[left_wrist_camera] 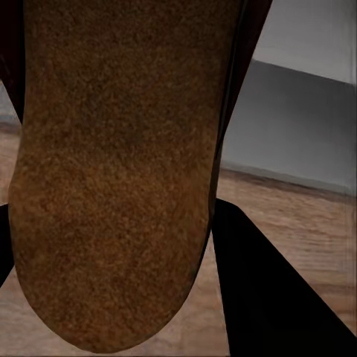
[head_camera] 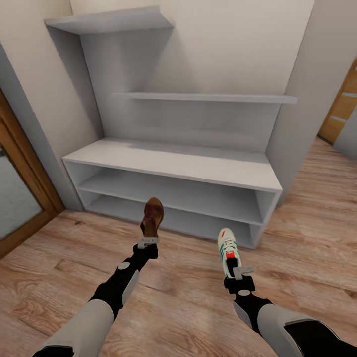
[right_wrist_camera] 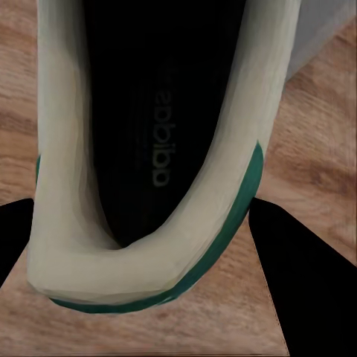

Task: Pick up the two gym shoes and the two sandals from the corridor floor and place them onto the hallstand (shoe rack) in the corridor, making sure they are on the rack and not on the floor. Arrange them so the two gym shoes are next to each other and the two sandals are next to each other.

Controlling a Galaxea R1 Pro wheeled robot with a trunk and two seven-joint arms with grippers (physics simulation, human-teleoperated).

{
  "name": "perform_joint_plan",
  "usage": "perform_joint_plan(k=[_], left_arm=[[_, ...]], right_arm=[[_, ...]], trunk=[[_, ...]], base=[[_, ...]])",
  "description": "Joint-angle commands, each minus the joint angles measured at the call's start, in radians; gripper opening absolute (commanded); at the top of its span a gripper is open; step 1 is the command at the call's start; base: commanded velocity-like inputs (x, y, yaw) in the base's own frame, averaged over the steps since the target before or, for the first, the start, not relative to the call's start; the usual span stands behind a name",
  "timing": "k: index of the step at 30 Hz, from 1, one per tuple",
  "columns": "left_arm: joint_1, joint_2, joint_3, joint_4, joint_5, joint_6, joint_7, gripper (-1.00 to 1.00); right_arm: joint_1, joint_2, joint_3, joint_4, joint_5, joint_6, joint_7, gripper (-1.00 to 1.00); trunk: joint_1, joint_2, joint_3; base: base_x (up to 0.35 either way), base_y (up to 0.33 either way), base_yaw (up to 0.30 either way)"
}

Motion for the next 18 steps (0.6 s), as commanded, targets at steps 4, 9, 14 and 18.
perform_joint_plan(k=[4, 9, 14, 18], left_arm=[[0.000, 0.000, 0.002, 0.000, -0.004, -0.003, -0.005, -1.00], [0.000, 0.000, 0.002, 0.000, -0.004, -0.003, -0.005, -1.00], [0.000, 0.000, 0.002, 0.000, -0.004, -0.001, -0.006, -1.00], [0.000, 0.000, 0.002, 0.000, -0.004, -0.001, -0.006, -1.00]], right_arm=[[-0.002, 0.001, 0.003, 0.005, 0.009, -0.002, -0.007, -1.00], [-0.002, 0.001, 0.003, 0.005, 0.010, -0.002, -0.007, -1.00], [-0.002, 0.001, 0.003, 0.004, 0.010, -0.002, -0.007, -1.00], [-0.002, 0.001, 0.003, 0.005, 0.010, -0.002, -0.006, -1.00]], trunk=[[0.000, 0.000, 0.003], [0.000, 0.000, 0.007], [0.000, 0.000, 0.010], [0.000, 0.000, 0.011]], base=[[0.000, 0.002, -0.277], [0.000, 0.002, -0.273], [0.000, 0.127, -0.139], [0.000, 0.282, -0.029]])
